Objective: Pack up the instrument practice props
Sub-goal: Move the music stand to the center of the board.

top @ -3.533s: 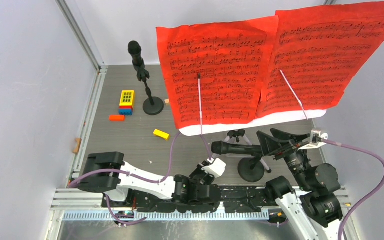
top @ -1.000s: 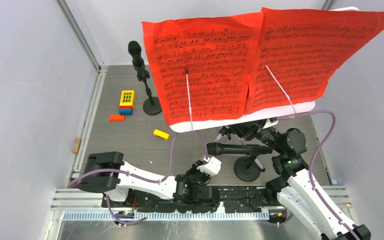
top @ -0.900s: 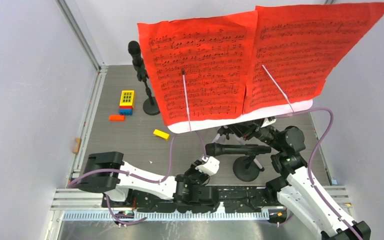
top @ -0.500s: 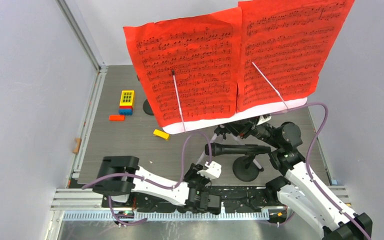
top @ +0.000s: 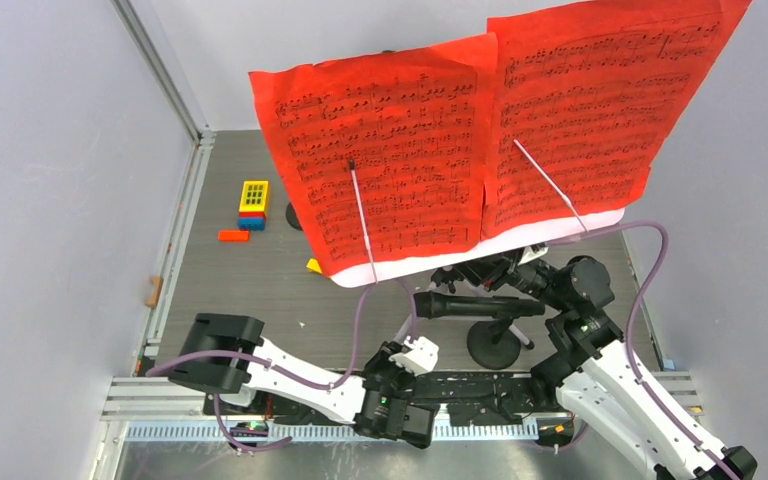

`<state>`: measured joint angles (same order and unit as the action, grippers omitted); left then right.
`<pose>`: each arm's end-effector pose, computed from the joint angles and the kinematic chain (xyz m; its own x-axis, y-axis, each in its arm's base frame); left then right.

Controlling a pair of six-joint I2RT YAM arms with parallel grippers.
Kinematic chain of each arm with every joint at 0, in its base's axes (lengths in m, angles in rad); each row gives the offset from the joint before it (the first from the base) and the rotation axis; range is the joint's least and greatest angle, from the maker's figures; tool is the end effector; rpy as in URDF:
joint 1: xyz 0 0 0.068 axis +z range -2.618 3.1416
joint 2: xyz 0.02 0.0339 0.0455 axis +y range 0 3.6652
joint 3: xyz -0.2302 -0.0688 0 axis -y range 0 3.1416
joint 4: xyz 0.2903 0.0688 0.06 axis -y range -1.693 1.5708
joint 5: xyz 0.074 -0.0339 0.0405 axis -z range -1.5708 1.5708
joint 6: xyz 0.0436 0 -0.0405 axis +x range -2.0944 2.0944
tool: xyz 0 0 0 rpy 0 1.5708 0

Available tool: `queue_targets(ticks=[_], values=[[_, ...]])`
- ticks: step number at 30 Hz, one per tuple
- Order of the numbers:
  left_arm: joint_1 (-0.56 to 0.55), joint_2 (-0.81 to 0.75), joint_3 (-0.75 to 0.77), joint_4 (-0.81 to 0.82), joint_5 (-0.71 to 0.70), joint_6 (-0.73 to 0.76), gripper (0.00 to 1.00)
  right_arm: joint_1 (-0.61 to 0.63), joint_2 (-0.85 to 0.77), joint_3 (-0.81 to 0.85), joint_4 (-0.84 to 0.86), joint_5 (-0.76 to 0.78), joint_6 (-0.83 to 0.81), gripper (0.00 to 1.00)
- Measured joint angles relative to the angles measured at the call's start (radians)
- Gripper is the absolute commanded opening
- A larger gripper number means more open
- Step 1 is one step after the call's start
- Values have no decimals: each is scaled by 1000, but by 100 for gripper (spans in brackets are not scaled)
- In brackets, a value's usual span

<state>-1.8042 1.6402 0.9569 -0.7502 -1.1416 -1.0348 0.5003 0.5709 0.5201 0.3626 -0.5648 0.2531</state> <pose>-0.0335 -0.3123 0.1151 -0.2558 0.4708 -0.8443 0.4184 0.8413 0.3423 0.1860 0.1283 0.3171 0.0472 0.2669 -0.9626 -0.8924 0.4441 0.0794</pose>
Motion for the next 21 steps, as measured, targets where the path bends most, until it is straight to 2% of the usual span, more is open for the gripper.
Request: queue_targets(ticks=[13, 21], values=[[-18, 8, 22, -168, 2, -172, 0, 86, 202, 66, 130, -29, -4, 0], [-43, 26, 37, -274, 9, -258, 0, 161, 205, 67, 132, 47, -34, 0]])
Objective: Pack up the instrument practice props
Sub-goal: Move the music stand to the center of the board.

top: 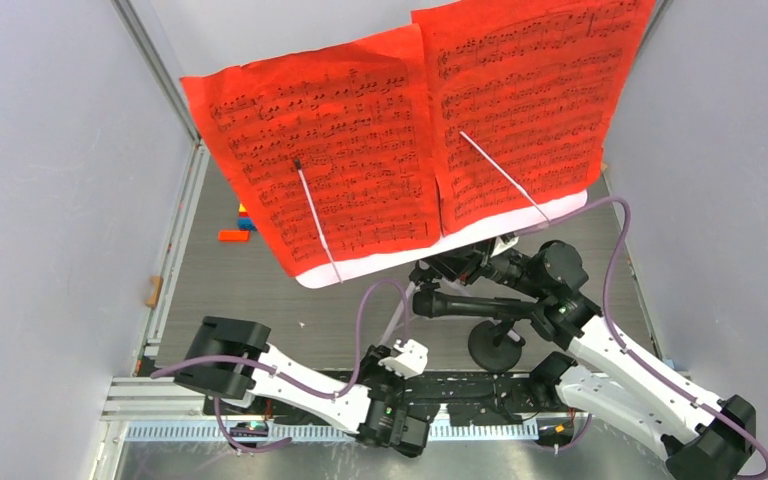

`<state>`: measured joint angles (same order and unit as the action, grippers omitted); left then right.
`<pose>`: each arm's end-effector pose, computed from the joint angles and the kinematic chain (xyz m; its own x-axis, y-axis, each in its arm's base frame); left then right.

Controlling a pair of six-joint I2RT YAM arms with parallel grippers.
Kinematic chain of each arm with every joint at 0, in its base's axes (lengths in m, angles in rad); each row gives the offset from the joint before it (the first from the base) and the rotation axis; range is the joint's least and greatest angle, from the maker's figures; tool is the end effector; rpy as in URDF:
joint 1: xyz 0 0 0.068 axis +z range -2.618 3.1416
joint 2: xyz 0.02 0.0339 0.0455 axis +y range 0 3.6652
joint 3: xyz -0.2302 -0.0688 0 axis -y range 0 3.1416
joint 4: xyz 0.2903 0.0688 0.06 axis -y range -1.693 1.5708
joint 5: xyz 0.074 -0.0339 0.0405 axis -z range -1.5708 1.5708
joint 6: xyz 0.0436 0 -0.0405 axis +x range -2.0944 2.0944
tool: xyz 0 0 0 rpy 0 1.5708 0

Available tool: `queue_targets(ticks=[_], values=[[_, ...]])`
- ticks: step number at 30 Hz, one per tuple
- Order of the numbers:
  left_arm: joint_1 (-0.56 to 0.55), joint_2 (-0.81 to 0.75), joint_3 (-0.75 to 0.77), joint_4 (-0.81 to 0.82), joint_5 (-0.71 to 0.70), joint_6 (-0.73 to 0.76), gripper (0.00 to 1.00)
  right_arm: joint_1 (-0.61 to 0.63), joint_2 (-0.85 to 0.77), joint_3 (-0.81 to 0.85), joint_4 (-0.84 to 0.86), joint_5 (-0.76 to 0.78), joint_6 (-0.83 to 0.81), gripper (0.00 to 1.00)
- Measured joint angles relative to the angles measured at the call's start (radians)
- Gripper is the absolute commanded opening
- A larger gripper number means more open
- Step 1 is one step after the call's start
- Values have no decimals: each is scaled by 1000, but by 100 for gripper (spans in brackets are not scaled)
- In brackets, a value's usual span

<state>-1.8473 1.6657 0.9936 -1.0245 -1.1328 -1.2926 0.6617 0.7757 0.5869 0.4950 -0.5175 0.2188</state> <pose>-0.0425 -0.2943 0.1171 -0.2881 0.4785 -0.8294 0.3640 0.8559 0.3674 0.1909 0.1760 0.3129 0.0355 0.2667 -0.9631 -0.9362 0.3462 0.0614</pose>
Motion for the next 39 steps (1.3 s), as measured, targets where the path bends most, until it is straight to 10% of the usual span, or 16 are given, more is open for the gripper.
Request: queue_targets(ticks=[31, 39], values=[[-33, 130, 115, -256, 12, -197, 0, 11, 64, -13, 116, -52, 0, 0], [-64, 131, 116, -258, 35, -135, 71, 10, -45, -56, 53, 15, -23, 0]])
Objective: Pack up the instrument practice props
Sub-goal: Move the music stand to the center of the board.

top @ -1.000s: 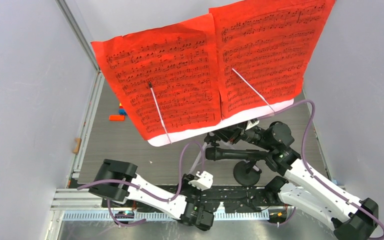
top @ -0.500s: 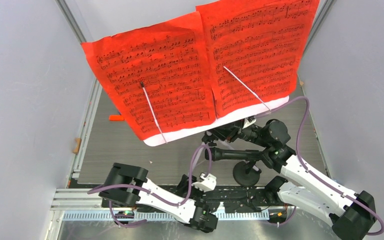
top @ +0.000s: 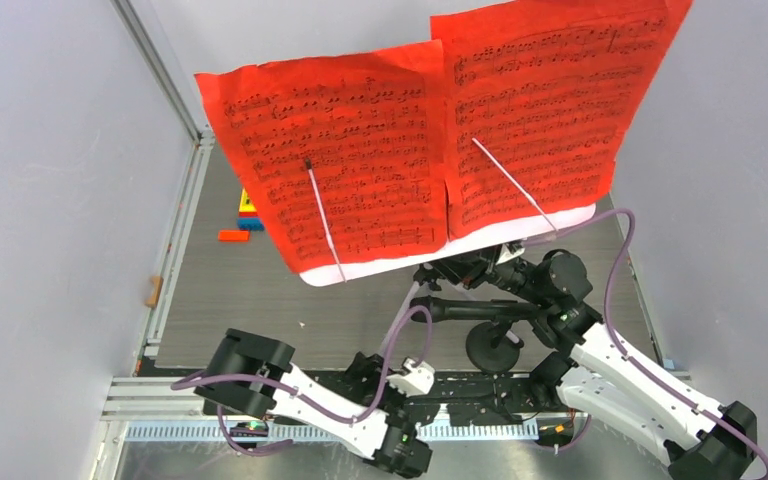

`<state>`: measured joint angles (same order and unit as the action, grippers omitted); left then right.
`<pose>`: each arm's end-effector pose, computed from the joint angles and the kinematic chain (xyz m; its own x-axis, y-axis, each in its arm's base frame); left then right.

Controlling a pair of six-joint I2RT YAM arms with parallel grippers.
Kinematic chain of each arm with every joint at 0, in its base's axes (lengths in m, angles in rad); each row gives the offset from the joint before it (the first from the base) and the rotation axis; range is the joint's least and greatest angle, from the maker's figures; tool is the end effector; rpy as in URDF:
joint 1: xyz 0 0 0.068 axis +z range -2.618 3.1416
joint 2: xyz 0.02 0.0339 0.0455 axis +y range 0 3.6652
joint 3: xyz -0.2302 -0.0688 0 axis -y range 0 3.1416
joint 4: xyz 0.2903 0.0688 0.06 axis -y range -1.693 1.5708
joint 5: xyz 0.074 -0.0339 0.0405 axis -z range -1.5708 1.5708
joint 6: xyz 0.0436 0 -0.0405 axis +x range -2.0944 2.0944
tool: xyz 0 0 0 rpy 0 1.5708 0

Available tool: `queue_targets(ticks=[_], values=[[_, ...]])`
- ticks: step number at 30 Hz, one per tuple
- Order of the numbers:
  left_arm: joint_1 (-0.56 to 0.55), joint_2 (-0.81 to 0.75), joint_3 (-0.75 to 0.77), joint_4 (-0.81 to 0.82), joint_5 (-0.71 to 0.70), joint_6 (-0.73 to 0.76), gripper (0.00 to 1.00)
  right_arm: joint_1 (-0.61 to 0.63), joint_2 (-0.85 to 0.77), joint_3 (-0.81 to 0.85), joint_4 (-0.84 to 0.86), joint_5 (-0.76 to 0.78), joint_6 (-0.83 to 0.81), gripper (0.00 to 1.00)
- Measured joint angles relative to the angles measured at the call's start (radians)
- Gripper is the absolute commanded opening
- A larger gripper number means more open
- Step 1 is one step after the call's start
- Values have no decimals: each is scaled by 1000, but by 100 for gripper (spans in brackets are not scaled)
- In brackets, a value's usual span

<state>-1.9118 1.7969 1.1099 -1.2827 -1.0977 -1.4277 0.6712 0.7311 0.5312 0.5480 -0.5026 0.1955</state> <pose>-0.0630 -0.2935 0.1136 -0.2666 0.5972 -0.7565 0.3498 0.7914 0.5014 0.1831 0.1723 0.3066 0.0873 0.2867 -0.9540 -0.9344 0.3557 0.0214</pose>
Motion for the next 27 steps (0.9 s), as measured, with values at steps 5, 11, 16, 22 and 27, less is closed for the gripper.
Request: queue_targets(ticks=[5, 11, 16, 22, 27], values=[[-42, 34, 61, -47, 18, 19, 78, -7, -41, -19, -25, 66, -19, 0], [-91, 35, 114, -61, -7, 8, 79, -6, -67, -26, -51, 90, -33, 0], [-175, -102, -5, 96, -39, 46, 79, -6, -72, -29, -56, 95, -37, 0], [-227, -445, -285, 461, -67, 221, 95, -6, -73, -30, -56, 97, -37, 0], [-227, -656, -497, 808, -81, 425, 100, -6, -79, -34, -56, 100, -37, 0]])
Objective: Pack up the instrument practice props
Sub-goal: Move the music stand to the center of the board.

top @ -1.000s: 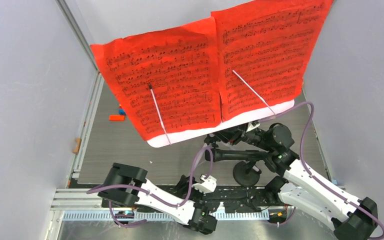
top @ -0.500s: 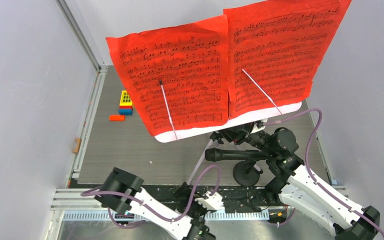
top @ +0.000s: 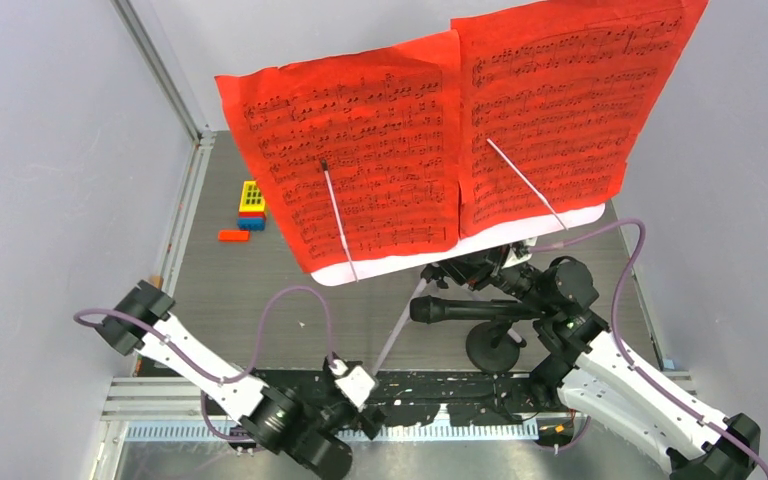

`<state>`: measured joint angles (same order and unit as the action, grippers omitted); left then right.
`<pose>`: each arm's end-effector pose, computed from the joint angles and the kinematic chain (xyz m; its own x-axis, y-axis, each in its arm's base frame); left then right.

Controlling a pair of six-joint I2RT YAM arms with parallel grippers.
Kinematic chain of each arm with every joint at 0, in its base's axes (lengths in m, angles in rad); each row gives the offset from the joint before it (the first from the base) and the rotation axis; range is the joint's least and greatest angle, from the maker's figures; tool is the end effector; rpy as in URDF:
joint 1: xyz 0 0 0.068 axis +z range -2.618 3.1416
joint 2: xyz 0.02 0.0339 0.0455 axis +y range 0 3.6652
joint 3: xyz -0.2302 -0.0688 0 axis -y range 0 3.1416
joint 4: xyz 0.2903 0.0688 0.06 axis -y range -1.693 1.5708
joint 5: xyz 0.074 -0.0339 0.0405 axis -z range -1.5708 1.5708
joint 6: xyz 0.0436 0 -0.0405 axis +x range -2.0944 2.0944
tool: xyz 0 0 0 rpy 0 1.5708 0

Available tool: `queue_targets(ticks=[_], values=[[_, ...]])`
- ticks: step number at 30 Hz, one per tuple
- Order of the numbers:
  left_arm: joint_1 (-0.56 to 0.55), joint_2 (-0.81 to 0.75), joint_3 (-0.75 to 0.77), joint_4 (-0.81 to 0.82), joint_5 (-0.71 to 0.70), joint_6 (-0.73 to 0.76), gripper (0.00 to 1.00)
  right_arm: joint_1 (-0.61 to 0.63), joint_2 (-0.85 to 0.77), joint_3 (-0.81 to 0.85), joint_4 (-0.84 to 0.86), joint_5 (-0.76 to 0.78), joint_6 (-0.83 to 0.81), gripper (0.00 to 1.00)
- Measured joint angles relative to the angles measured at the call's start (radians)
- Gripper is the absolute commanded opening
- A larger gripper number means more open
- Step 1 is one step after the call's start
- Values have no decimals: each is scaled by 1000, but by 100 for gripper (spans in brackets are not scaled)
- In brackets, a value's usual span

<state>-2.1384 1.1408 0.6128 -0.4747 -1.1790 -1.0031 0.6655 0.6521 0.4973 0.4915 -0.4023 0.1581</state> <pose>-0.1025 -0.2357 0.1519 -0.2532 0.2017 -0.9461 0.6989 0.7143 -0.0347 0.1789 0.1621 0.3054 0.1214 0.2795 -0.9524 -0.8891 0.4573 0.0209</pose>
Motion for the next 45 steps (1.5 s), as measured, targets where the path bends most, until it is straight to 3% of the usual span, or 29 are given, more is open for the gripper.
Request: queue_targets(ticks=[7, 13, 17, 23, 29, 34, 37, 42, 45], values=[[0, -341, -273, 465, -14, 306, 98, 0, -19, -8, -8, 11, -2, 0], [14, -610, -298, 552, -64, 523, 98, 0, -27, -8, -19, 16, -3, 0], [78, -697, -290, 568, -64, 669, 98, 0, -29, -8, -23, 18, -3, 0], [331, -672, -250, 579, 75, 783, 98, 0, -33, -8, -30, 20, -6, 0], [713, -486, -196, 618, 415, 763, 98, 0, -43, -8, -43, 26, -6, 0], [927, -365, -126, 650, 686, 750, 98, 0, -53, -8, -56, 32, -9, 1], [1007, -344, -76, 673, 823, 749, 98, 0, -53, -8, -58, 33, -10, 10], [1088, -297, 18, 715, 1010, 750, 98, 0, -72, -8, -80, 42, -13, 40], [1094, -263, 59, 732, 1099, 750, 98, -2, -95, -10, -117, 65, 0, 52]])
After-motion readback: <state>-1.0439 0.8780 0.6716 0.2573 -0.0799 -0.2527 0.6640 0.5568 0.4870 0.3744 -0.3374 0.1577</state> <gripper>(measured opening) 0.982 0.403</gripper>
